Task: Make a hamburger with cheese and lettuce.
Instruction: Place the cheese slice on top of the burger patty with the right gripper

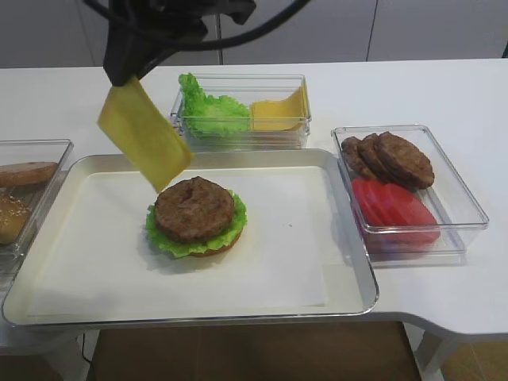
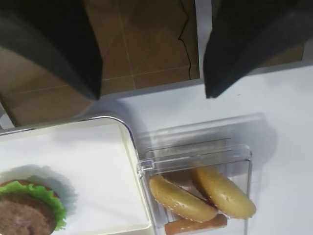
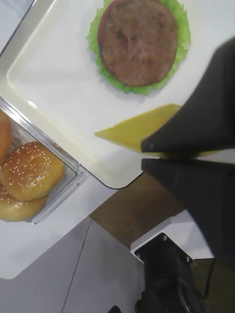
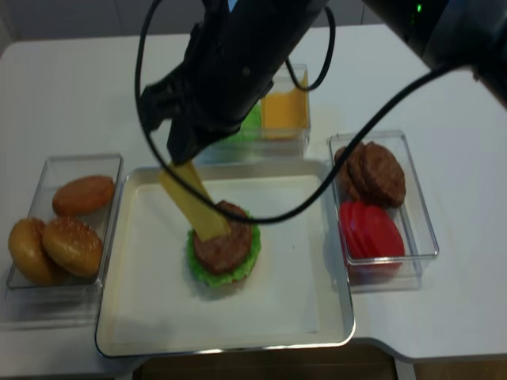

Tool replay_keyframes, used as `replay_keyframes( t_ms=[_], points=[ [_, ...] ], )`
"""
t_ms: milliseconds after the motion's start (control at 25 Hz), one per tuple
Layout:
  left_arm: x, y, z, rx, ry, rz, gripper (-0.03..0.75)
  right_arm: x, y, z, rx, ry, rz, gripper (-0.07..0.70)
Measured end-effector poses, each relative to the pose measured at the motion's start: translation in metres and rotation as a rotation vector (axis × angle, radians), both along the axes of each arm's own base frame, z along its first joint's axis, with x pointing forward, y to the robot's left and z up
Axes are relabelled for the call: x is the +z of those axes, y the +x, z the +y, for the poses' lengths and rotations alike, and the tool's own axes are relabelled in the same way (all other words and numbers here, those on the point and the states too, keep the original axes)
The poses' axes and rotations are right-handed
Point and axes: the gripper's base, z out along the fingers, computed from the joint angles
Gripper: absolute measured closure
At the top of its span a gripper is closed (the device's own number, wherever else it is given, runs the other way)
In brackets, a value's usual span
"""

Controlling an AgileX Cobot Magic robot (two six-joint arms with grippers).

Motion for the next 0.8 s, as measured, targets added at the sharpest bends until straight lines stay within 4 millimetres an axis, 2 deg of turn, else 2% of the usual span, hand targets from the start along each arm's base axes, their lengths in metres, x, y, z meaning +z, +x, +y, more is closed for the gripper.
replay_keyframes(
  t_ms=[800],
  points=[
    [0.000, 0.000, 0.000, 0.000, 0.000, 0.000, 0.232, -0.052, 0.020, 0.025, 0.014, -0.085, 0.084, 0.584]
  ],
)
